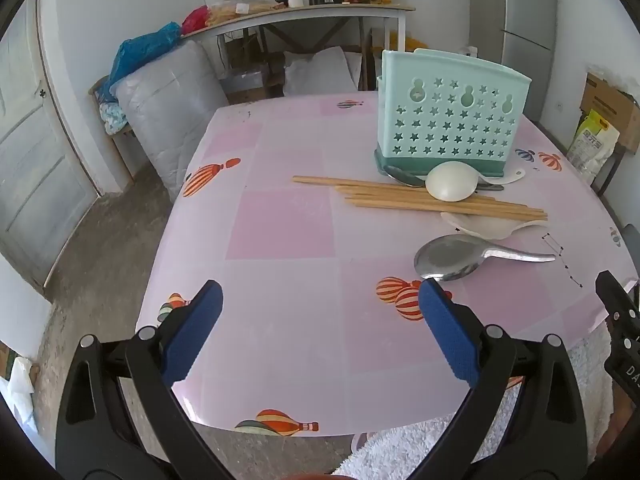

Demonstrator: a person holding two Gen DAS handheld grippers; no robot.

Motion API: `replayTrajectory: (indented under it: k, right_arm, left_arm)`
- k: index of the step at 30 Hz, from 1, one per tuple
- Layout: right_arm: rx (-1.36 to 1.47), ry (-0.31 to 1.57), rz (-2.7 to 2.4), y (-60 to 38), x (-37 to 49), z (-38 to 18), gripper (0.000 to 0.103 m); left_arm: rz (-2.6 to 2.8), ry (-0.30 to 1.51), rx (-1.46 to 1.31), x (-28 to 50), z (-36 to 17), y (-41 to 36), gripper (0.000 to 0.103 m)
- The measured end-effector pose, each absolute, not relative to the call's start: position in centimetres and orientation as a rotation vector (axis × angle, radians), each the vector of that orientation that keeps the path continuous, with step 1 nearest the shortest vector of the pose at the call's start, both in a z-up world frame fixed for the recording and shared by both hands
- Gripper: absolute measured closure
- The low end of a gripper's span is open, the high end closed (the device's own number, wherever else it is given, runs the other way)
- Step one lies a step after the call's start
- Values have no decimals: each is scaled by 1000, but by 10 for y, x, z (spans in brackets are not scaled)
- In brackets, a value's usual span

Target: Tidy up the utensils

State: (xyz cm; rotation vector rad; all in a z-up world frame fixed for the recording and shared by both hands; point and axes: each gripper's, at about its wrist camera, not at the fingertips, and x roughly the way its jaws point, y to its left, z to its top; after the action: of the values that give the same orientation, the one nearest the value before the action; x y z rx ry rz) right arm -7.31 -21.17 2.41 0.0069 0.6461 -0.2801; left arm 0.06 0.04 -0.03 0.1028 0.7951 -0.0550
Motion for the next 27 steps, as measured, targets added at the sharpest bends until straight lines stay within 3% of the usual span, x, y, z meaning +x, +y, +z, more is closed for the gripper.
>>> replayTrajectory:
  k: [27]
  right_arm:
    - [-7,637,-274,-208,-71,28,6]
  left_arm:
    - [-58,803,91,6,-3,0,9]
